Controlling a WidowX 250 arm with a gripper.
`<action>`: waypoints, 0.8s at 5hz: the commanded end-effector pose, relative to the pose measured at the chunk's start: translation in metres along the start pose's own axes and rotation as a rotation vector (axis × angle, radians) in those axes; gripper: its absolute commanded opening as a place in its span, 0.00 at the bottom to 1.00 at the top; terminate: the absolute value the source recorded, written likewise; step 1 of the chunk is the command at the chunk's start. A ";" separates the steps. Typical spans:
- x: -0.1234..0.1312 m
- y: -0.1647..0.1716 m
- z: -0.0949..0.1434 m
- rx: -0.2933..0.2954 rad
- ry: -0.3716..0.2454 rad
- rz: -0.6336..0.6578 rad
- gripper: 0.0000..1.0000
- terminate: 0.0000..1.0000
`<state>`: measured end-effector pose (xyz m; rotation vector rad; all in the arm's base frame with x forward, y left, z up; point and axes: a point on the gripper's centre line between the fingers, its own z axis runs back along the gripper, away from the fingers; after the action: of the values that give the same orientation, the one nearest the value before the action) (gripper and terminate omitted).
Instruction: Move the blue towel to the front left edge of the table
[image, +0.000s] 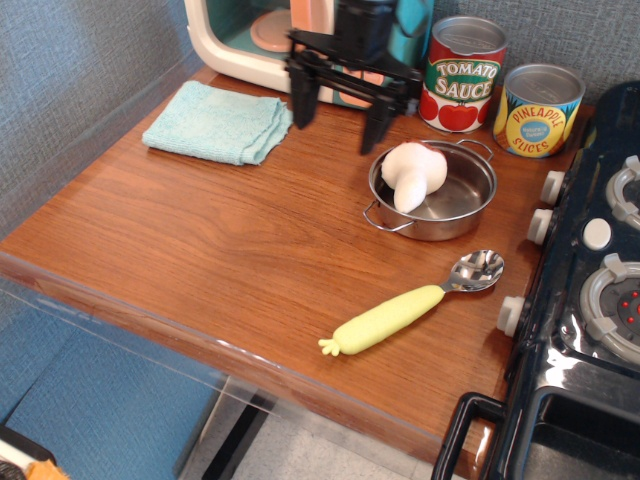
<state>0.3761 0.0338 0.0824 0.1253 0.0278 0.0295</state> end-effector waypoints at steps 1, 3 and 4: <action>0.015 0.084 0.015 0.055 -0.065 0.096 1.00 0.00; 0.014 0.136 -0.016 0.075 -0.036 0.208 1.00 0.00; 0.019 0.145 -0.037 0.057 -0.022 0.245 1.00 0.00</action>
<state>0.3902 0.1777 0.0354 0.1653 0.0559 0.2622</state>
